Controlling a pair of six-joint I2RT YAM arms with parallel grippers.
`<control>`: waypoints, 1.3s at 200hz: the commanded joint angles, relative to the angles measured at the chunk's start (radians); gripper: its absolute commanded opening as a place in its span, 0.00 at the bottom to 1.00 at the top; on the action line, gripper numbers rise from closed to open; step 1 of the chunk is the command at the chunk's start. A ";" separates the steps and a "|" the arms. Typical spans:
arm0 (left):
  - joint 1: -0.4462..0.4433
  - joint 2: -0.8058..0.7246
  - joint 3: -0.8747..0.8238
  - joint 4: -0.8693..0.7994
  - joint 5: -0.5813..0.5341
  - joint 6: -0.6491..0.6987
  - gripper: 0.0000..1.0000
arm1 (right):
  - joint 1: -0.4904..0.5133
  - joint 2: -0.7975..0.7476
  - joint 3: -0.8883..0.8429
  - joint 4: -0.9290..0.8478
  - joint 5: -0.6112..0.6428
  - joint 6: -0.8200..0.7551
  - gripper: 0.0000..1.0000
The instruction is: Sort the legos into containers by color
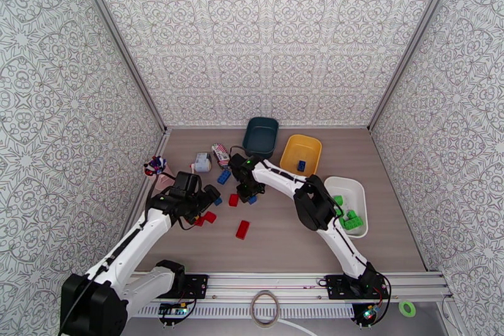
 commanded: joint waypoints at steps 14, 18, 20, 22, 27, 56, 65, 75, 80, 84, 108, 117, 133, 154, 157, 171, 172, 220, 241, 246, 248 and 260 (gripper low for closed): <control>-0.015 0.024 0.036 0.038 0.021 0.026 0.93 | -0.005 -0.067 -0.044 0.003 -0.023 0.038 0.47; -0.019 0.028 0.036 0.044 0.022 0.025 0.93 | -0.005 -0.070 -0.048 0.003 -0.024 0.039 0.45; -0.021 0.030 0.036 0.048 0.022 0.025 0.94 | -0.005 -0.072 -0.051 0.004 -0.024 0.041 0.44; -0.024 0.031 0.034 0.050 0.022 0.024 0.94 | -0.005 -0.074 -0.052 0.004 -0.024 0.042 0.43; -0.029 0.038 0.034 0.058 0.024 0.022 0.94 | -0.005 -0.079 -0.060 0.007 -0.024 0.047 0.41; -0.066 0.077 0.036 0.123 0.041 0.005 0.96 | -0.010 -0.134 -0.115 0.020 -0.030 0.075 0.38; -0.080 0.091 0.039 0.149 0.044 0.000 0.97 | -0.015 -0.164 -0.143 0.034 -0.037 0.088 0.38; -0.096 0.113 0.047 0.177 0.049 -0.005 0.98 | -0.026 -0.202 -0.180 0.048 -0.049 0.105 0.37; -0.105 0.125 0.051 0.192 0.053 -0.007 0.99 | -0.034 -0.224 -0.202 0.059 -0.059 0.115 0.37; -0.110 0.137 0.055 0.204 0.057 -0.008 0.99 | -0.043 -0.238 -0.217 0.065 -0.066 0.123 0.37; -0.154 0.223 0.091 0.302 0.103 -0.011 0.99 | -0.102 -0.324 -0.301 0.102 -0.110 0.166 0.35; -0.173 0.266 0.124 0.324 0.116 -0.005 0.99 | -0.131 -0.353 -0.328 0.111 -0.123 0.184 0.34; -0.207 0.348 0.189 0.358 0.141 0.013 0.99 | -0.191 -0.397 -0.364 0.119 -0.143 0.211 0.33; -0.242 0.474 0.311 0.391 0.217 0.044 0.99 | -0.286 -0.446 -0.395 0.120 -0.166 0.242 0.32; -0.249 0.494 0.331 0.392 0.225 0.049 0.99 | -0.302 -0.450 -0.397 0.119 -0.167 0.245 0.32; -0.275 0.588 0.442 0.379 0.258 0.081 0.99 | -0.371 -0.467 -0.395 0.112 -0.179 0.260 0.32; -0.278 0.595 0.450 0.377 0.260 0.082 0.99 | -0.375 -0.468 -0.395 0.111 -0.179 0.261 0.32; -0.363 0.846 0.822 0.256 0.298 0.165 0.99 | -0.555 -0.396 -0.225 0.009 -0.148 0.274 0.32; -0.378 0.882 0.891 0.238 0.294 0.167 0.99 | -0.593 -0.317 -0.107 -0.056 -0.144 0.269 0.37; -0.380 0.884 0.899 0.236 0.290 0.167 0.99 | -0.598 -0.300 -0.083 -0.068 -0.142 0.264 0.38; -0.381 0.884 0.901 0.234 0.289 0.168 0.99 | -0.599 -0.294 -0.073 -0.073 -0.143 0.262 0.39; -0.382 0.882 0.907 0.223 0.281 0.171 0.99 | -0.602 -0.262 -0.022 -0.099 -0.138 0.251 0.43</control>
